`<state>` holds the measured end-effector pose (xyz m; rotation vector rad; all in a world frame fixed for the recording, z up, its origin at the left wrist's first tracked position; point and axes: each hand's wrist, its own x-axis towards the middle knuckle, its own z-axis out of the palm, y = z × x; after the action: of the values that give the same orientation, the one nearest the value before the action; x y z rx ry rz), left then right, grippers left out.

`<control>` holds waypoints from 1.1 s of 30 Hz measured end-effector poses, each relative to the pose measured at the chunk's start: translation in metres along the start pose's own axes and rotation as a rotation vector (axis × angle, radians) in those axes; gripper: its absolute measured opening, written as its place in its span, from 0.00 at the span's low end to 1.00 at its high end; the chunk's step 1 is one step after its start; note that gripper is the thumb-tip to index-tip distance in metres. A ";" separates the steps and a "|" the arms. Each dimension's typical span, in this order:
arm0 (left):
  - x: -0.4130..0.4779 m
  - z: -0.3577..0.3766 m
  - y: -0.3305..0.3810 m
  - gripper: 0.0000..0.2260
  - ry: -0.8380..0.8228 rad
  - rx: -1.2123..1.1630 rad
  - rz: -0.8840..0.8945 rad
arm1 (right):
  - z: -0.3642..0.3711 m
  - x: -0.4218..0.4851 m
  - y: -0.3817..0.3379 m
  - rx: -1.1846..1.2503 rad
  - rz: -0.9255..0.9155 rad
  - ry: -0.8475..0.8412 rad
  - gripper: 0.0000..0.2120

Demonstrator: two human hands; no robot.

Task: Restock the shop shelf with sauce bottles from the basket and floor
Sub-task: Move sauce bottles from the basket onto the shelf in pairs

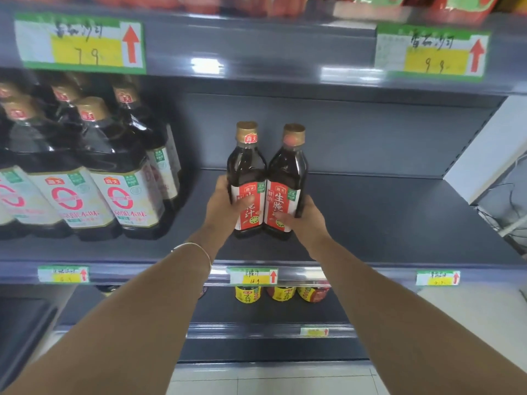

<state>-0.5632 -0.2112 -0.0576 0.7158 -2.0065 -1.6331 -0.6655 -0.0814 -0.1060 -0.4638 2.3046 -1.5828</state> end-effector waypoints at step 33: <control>0.115 -0.008 -0.034 0.16 0.134 0.054 0.191 | 0.035 0.109 -0.008 -0.058 -0.147 0.088 0.16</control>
<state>-0.6424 -0.2969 -0.0868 0.6144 -1.9643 -1.3898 -0.7481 -0.1602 -0.1181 -0.6013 2.4380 -1.6364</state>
